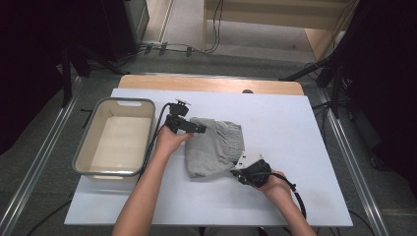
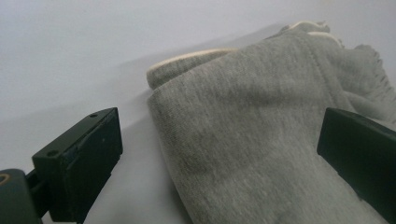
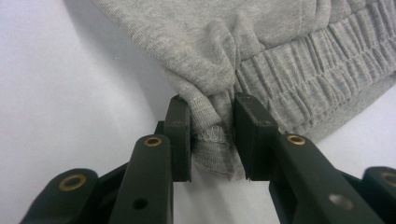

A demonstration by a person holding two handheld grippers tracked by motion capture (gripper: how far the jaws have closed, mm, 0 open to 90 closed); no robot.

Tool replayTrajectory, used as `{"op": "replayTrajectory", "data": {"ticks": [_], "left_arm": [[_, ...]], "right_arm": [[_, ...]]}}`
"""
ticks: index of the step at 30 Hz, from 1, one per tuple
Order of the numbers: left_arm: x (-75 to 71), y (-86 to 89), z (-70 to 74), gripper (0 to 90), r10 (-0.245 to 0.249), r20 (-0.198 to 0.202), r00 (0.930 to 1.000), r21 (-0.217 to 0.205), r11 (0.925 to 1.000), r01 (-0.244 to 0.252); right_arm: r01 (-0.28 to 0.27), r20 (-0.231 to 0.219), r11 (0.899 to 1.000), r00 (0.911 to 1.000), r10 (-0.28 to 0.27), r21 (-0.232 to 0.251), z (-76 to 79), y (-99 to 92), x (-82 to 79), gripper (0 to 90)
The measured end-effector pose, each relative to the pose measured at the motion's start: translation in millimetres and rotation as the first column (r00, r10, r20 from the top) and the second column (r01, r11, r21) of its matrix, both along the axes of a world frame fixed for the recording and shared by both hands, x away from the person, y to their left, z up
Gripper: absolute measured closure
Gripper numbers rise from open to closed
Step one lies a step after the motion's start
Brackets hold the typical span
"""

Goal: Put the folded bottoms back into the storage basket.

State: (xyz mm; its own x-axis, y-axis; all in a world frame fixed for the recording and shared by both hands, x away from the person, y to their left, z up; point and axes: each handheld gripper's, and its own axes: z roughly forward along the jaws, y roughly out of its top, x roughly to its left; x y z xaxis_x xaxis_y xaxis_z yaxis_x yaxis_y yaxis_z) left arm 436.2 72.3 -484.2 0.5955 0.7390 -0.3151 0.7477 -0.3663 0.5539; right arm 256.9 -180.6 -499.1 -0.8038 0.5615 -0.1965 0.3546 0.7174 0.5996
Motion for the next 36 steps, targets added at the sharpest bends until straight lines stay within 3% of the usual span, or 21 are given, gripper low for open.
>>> {"op": "replayTrajectory", "data": {"ticks": [8,16,21,28,33,36], "left_arm": [[5.3,-0.8,-8.9,5.0,0.013,-0.031,0.9994,-0.011,0.9998,-0.014],[6.4,-1.3,-9.2,9.9,0.019,-0.027,0.9994,-0.024,0.9995,-0.020],[6.5,-2.5,-9.9,22.1,0.019,-0.040,0.9990,-0.058,0.9981,-0.022],[7.6,-1.4,-10.4,36.3,0.043,-0.051,0.9977,-0.069,0.9965,-0.047],[8.7,1.3,-9.8,54.0,0.073,-0.061,0.9954,-0.075,0.9941,-0.078],[8.2,2.9,-7.5,67.9,0.060,-0.055,0.9967,-0.079,0.9948,-0.064]], "right_arm": [[0.001,0.000,1.000,1.0000,-0.001,0.003,-0.1,-0.3,0.2,66.2],[0.001,-0.001,1.000,1.0000,-0.001,0.004,-0.1,-0.4,0.5,66.2],[0.001,-0.001,1.000,1.0000,-0.001,0.003,0.0,-0.2,0.3,66.2],[0.000,0.000,1.000,1.0000,0.000,0.002,-0.1,-0.3,0.5,66.2],[0.000,-0.001,1.000,1.0000,0.000,0.003,-0.1,0.0,0.2,66.2],[0.001,-0.001,1.000,1.0000,-0.001,0.004,0.0,-0.2,0.3,66.2]]}}
